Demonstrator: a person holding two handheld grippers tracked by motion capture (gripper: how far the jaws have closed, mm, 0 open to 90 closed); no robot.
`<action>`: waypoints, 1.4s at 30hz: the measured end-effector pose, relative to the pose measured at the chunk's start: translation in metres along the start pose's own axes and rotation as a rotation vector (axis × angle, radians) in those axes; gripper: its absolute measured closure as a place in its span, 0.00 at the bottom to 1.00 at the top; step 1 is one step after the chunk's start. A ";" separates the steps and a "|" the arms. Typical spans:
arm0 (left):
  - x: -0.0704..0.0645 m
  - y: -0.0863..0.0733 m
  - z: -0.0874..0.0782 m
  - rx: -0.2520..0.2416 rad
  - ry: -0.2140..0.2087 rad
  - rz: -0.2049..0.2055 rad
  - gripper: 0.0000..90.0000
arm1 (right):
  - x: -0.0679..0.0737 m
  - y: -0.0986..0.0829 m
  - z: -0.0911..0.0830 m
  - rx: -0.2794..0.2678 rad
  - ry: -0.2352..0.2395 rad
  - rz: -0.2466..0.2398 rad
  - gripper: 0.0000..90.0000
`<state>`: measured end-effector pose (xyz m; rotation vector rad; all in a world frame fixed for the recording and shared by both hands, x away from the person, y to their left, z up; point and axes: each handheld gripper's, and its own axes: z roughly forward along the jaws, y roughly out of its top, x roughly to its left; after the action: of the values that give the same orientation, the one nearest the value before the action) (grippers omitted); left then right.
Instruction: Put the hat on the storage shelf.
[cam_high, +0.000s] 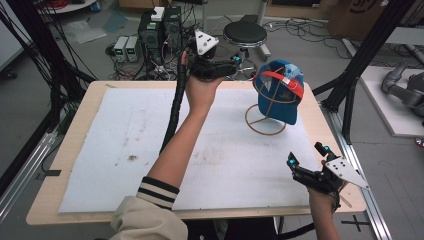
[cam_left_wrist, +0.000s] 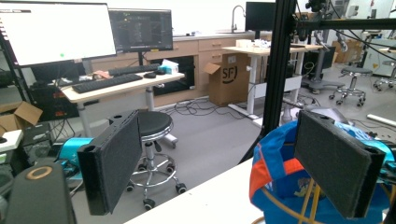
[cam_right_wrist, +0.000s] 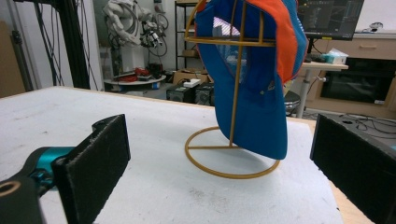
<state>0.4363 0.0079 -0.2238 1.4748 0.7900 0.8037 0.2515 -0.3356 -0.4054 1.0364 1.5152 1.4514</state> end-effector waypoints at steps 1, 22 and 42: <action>0.001 -0.001 -0.002 -0.002 -0.003 0.002 0.18 | 0.001 0.000 0.000 0.001 0.001 0.000 0.05; 0.034 -0.026 -0.076 -0.026 0.026 0.012 0.18 | 0.004 0.003 0.003 -0.010 0.011 -0.006 0.05; 0.065 -0.059 -0.130 -0.026 0.061 -0.014 0.18 | 0.001 0.002 0.006 -0.008 0.004 -0.013 0.05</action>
<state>0.3588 0.1343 -0.2748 1.4257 0.8319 0.8493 0.2566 -0.3321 -0.4038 1.0175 1.5149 1.4500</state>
